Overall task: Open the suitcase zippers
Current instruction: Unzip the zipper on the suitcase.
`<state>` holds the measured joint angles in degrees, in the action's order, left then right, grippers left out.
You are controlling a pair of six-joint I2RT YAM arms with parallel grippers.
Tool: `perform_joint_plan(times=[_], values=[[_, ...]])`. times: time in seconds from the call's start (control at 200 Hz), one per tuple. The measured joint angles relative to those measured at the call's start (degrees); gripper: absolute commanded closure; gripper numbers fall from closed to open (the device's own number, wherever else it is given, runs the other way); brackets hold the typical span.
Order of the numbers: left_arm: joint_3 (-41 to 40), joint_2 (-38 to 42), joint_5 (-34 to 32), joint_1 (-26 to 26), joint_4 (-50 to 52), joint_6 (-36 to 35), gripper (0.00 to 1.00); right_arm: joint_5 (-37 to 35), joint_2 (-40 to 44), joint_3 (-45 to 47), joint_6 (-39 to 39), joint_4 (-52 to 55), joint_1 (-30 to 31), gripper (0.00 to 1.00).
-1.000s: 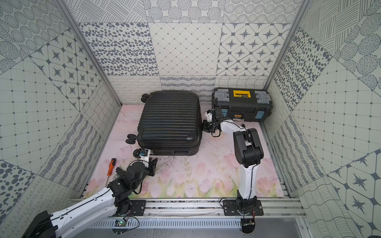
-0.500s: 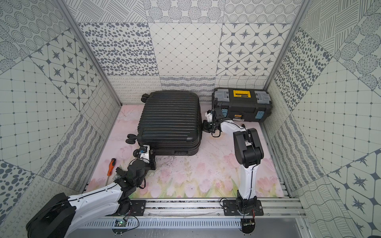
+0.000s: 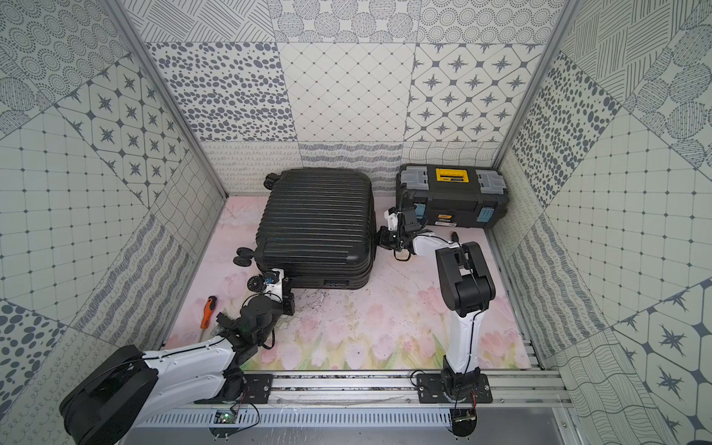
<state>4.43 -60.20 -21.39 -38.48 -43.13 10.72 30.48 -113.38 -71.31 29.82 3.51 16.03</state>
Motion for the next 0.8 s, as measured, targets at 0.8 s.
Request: perform_joint_plan(times=[0.8], values=[[16.04,-23.28,-5.11,-26.21,-6.01,-8.9,1.0,-10.8,6.08,13.92,11.76,-18.27,2.6,1.0]])
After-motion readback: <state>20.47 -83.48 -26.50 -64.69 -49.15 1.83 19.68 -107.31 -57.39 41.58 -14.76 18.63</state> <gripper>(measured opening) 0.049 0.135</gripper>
